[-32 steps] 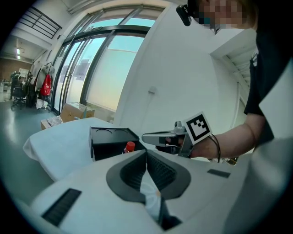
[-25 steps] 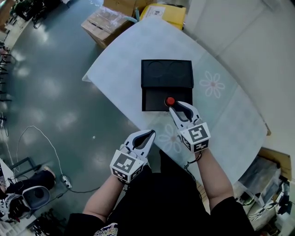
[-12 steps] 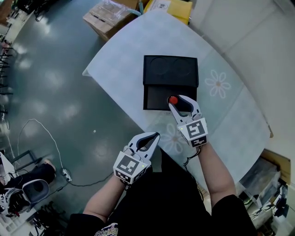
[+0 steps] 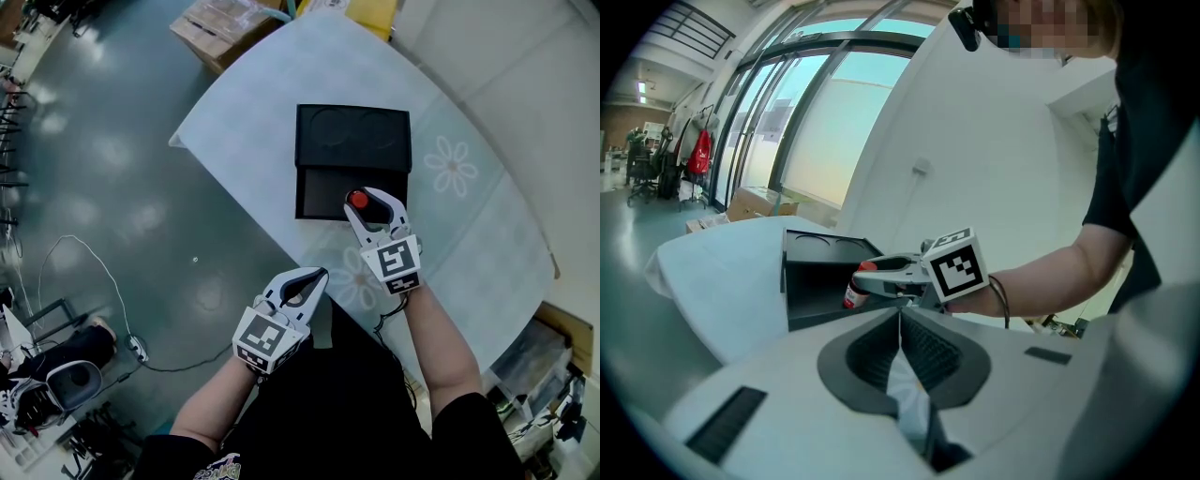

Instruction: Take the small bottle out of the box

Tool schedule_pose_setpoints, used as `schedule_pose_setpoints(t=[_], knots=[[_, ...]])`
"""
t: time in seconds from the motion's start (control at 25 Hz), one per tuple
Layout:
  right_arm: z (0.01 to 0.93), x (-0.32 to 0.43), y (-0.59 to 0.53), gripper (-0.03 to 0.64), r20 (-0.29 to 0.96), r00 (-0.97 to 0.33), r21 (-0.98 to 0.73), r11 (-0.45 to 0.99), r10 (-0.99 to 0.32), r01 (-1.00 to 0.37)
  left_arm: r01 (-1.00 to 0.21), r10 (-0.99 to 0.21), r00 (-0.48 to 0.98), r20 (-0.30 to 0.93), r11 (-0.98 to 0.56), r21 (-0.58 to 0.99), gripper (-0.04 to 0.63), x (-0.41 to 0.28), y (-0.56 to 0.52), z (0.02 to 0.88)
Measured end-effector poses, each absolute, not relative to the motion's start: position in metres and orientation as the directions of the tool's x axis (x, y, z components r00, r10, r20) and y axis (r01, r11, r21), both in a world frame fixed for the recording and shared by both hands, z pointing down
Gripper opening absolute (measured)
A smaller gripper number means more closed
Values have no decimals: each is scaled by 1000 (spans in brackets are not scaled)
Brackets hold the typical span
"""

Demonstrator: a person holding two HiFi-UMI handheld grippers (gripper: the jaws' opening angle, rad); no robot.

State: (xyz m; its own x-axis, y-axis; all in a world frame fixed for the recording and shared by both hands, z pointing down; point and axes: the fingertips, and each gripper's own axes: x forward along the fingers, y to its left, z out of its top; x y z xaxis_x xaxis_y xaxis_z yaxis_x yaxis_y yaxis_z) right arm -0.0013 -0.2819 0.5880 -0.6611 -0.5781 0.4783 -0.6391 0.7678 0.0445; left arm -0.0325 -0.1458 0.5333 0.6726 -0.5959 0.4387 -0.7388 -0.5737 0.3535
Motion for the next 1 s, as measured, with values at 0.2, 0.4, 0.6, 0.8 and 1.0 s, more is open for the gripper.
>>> schedule_pose_setpoints(t=[0.2, 0.4, 0.6, 0.8, 1.0], knots=[[590, -1, -284, 169, 478, -654, 65, 765, -587, -640, -746, -598, 665, 447, -560, 361, 29, -37, -146, 539], [591, -2, -284, 167, 483, -650, 59, 763, -586, -644, -745, -600, 666, 443, -564, 356, 29, -39, -145, 537], [593, -2, -286, 166, 498, -648, 43, 762, -577, -646, -750, -605, 660, 445, -563, 347, 29, -40, -144, 535], [594, 0, -284, 164, 512, -633, 32, 749, -581, -661, -748, -610, 661, 437, -575, 331, 29, -44, -139, 529], [579, 2, -282, 164, 484, -631, 17, 727, -606, -686, -754, -622, 655, 428, -575, 318, 29, -51, -131, 522]])
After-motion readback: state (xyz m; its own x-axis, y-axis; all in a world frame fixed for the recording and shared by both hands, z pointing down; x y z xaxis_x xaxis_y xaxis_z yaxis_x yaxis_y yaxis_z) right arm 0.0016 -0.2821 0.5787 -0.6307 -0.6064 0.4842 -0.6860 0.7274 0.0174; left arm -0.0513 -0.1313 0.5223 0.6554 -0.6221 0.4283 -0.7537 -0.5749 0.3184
